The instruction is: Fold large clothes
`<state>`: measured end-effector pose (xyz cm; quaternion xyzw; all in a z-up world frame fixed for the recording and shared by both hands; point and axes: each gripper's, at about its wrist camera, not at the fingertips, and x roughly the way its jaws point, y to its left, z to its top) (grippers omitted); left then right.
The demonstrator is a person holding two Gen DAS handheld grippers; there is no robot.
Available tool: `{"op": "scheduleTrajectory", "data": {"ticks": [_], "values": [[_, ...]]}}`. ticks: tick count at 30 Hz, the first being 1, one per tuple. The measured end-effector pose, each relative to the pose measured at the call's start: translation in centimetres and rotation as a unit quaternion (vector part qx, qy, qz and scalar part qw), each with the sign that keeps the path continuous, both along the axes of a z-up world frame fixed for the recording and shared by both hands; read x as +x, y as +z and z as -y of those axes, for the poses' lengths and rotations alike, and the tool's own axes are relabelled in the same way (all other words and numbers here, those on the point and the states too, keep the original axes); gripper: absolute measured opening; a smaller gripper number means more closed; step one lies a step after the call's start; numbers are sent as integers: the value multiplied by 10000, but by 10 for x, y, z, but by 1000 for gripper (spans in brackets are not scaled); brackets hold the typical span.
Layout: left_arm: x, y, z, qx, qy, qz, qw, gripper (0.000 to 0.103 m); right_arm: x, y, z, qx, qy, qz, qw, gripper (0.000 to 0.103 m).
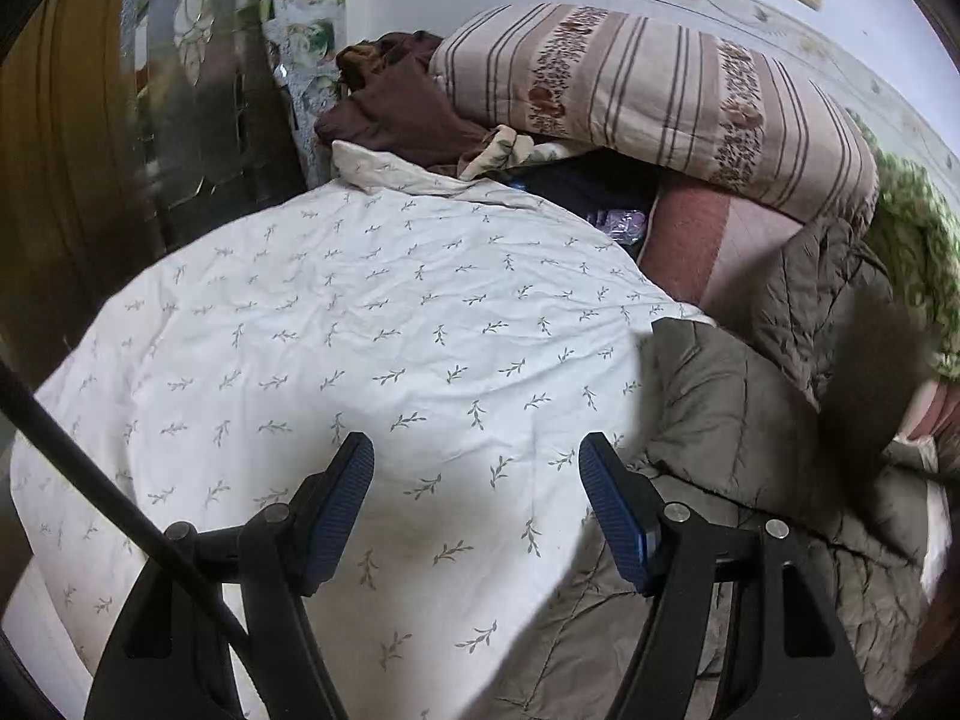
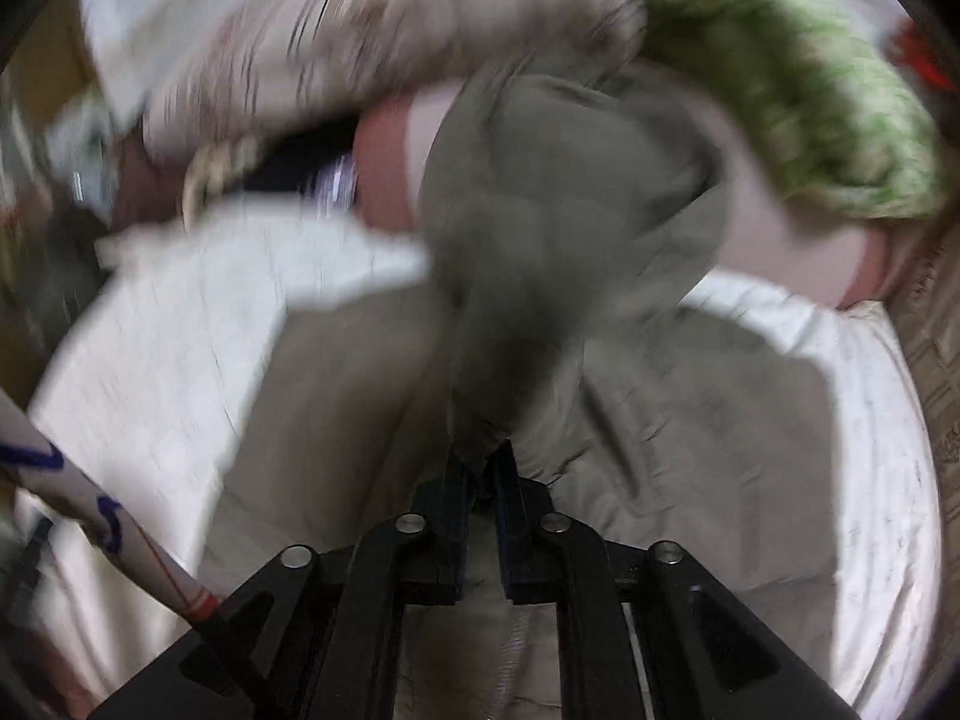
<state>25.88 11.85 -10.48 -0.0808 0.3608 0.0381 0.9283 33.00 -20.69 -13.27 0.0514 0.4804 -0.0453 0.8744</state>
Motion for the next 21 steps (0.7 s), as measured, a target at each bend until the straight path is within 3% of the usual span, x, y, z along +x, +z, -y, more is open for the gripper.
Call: {"op": "scheduleTrajectory", "data": {"ticks": [3,7,11,14,18,21], "values": [[3,-2,-3,-86,46,-37,9999,70,12,-43,-20,-269,90,-448,9986,26],[4,-4,-7,-164,87,-56,9998,70,-15,-46,-41,-690,440,-352,9960,61],[6,-9,-9,-273,98,-155,9995,70,-44,-14,-31,-711,350,16,9969,61],[8,-12,-10,-325,105,-215,9992,70,-34,-4,-21,-486,137,128,9986,61],[7,-13,-9,-279,147,-215,9993,70,11,-21,-32,-209,-136,-36,9997,59],[8,-13,-4,-240,81,-188,9995,70,40,-55,-38,581,-216,-575,9964,58]]}}
